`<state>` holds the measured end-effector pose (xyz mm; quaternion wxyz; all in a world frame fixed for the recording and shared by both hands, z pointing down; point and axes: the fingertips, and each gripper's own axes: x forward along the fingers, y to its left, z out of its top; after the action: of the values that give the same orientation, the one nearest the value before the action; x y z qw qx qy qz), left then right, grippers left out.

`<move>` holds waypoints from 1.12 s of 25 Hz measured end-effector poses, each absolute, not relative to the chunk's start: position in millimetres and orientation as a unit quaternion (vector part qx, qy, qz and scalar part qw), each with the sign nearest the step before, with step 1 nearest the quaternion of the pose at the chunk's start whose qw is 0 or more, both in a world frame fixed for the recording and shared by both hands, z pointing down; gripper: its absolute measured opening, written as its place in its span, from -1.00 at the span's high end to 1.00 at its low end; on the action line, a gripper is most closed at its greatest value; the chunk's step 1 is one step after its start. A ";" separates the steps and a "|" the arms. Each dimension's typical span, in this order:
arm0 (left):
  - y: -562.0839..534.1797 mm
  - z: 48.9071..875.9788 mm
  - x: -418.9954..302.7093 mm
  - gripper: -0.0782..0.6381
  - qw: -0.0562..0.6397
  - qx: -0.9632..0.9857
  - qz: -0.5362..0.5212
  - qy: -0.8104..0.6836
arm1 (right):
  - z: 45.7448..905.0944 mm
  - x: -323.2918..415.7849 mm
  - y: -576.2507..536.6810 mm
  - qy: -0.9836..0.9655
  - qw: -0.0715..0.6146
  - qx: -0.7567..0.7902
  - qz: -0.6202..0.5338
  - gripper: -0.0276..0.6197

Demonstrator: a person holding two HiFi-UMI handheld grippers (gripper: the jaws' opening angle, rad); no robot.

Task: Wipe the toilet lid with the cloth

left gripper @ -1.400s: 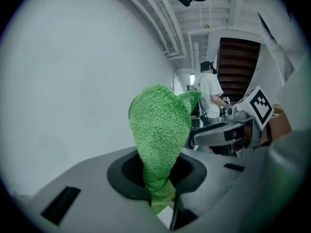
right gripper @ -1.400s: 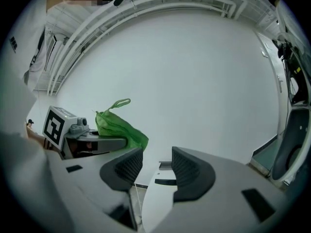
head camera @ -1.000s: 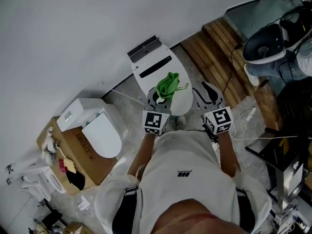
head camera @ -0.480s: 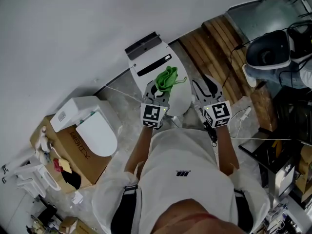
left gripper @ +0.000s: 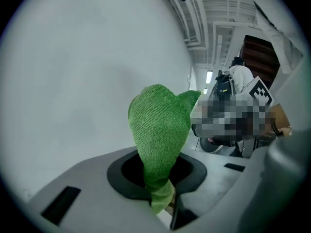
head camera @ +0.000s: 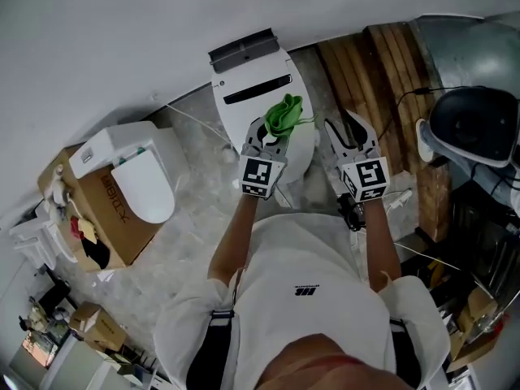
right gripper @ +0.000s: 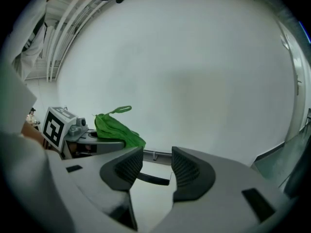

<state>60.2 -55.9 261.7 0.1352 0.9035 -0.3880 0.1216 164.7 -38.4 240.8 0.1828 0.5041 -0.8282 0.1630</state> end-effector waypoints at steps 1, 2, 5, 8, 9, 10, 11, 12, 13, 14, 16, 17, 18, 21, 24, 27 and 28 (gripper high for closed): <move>-60.2 269.1 65.2 0.54 0.140 0.898 0.123 -0.398 | 249.3 170.4 -44.3 -0.832 0.185 0.495 0.168 0.31; -64.3 276.8 70.0 0.54 0.145 0.893 0.125 -0.407 | 258.3 175.8 -49.9 -0.835 0.188 0.487 0.171 0.31; -77.5 301.9 80.3 0.54 0.158 0.880 0.132 -0.427 | 284.5 185.9 -66.7 -0.845 0.200 0.464 0.178 0.31; -87.9 329.9 87.8 0.54 0.168 0.869 0.143 -0.444 | 309.7 191.2 -80.4 -0.854 0.207 0.440 0.183 0.31; -90.7 339.3 90.2 0.54 0.171 0.865 0.147 -0.449 | 318.2 192.8 -84.2 -0.857 0.208 0.433 0.186 0.31; -93.2 348.4 92.2 0.54 0.175 0.861 0.152 -0.454 | 326.6 194.2 -87.8 -0.860 0.209 0.425 0.189 0.31; -95.7 357.1 93.7 0.54 0.178 0.857 0.155 -0.458 | 334.9 195.2 -91.1 -0.862 0.211 0.419 0.192 0.31; -98.2 365.3 94.8 0.54 0.182 0.853 0.158 -0.462 | 343.1 195.9 -94.2 -0.865 0.213 0.412 0.194 0.31; -100.5 373.1 95.7 0.54 0.186 0.850 0.161 -0.466 | 351.2 196.4 -97.1 -0.867 0.215 0.405 0.196 0.31; -102.5 380.5 97.0 0.54 0.190 0.847 0.162 -0.470 | 359.1 197.0 -99.6 -0.869 0.219 0.398 0.197 0.31; -106.7 394.8 100.6 0.54 0.197 0.843 0.164 -0.474 | 373.7 198.7 -104.6 -0.872 0.223 0.387 0.199 0.31; -109.1 402.3 102.2 0.54 0.199 0.841 0.166 -0.474 | 381.0 199.3 -107.5 -0.874 0.225 0.382 0.199 0.31; -111.1 410.3 103.3 0.54 0.202 0.840 0.167 -0.475 | 388.6 199.4 -110.1 -0.875 0.226 0.378 0.199 0.31; -114.2 436.7 106.2 0.54 0.212 0.836 0.175 -0.474 | 412.6 199.3 -115.0 -0.877 0.234 0.368 0.200 0.31; -115.5 461.4 112.7 0.54 0.225 0.832 0.183 -0.474 | 433.9 201.4 -115.4 -0.878 0.242 0.357 0.210 0.31; -120.8 483.8 118.5 0.54 0.232 0.829 0.185 -0.474 | 457.2 202.1 -114.0 -0.879 0.252 0.342 0.216 0.31; -122.1 491.2 120.3 0.54 0.234 0.829 0.185 -0.474 | 465.8 202.5 -113.1 -0.879 0.256 0.339 0.217 0.31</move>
<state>120.3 -122.1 491.2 0.2343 0.8287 -0.4736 0.1845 202.5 -113.1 465.8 0.2555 0.3390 -0.8790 0.2172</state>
